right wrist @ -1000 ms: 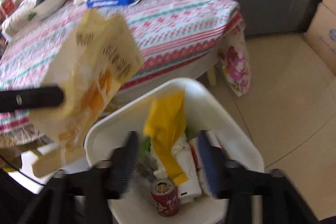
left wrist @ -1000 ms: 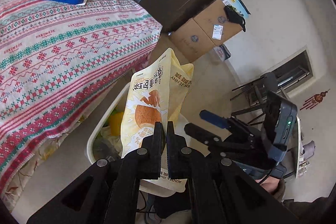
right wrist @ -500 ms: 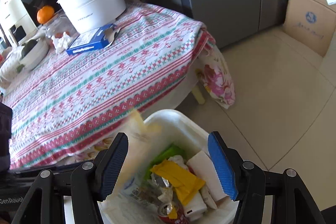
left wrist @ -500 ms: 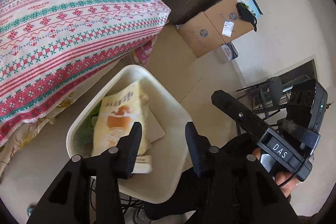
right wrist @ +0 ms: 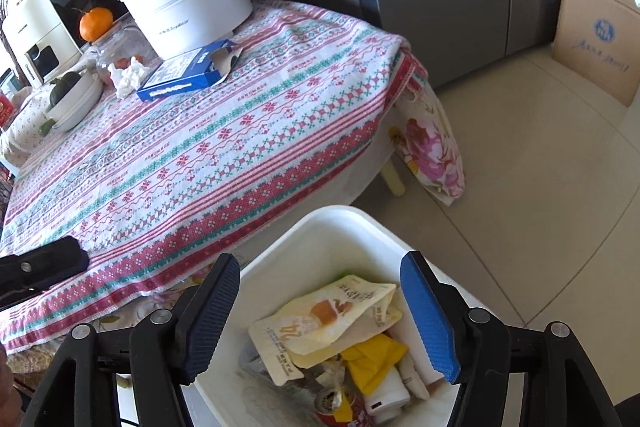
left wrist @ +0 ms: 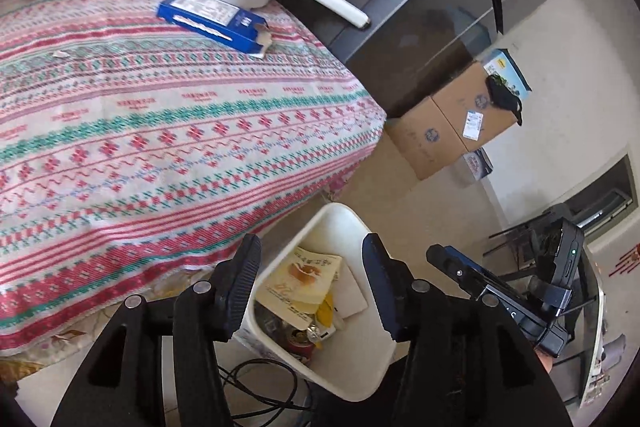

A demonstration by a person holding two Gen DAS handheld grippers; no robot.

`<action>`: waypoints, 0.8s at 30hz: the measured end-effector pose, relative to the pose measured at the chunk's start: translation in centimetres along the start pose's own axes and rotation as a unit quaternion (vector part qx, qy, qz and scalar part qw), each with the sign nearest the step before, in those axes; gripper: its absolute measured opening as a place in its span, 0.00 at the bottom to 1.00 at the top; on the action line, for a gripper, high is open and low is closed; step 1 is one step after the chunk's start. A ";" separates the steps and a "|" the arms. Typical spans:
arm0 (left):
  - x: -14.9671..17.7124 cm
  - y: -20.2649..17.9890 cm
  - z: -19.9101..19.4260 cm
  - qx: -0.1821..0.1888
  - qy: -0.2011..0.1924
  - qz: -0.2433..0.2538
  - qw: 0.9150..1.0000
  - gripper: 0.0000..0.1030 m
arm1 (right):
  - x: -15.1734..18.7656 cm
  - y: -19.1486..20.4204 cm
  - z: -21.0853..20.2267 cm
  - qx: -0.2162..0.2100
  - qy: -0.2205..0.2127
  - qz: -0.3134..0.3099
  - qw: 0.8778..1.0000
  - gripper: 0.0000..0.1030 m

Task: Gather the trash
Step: 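Move both open tools back to the table toward the blue box and tissue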

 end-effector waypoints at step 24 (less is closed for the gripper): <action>0.2 9.9 -6.5 -0.120 -0.100 -0.088 0.984 0.65 | -0.8 3.1 4.1 0.026 0.016 -0.041 0.999 0.77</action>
Point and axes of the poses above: each gripper's, at about its wrist camera, not at the fingertips, and z roughly the way its jaws point, y to its left, x to its underside, the point moved 5 cm from there along z, roughly the way its jaws point, and after that the axes turned 13 degrees about y, right-handed, at the moved point
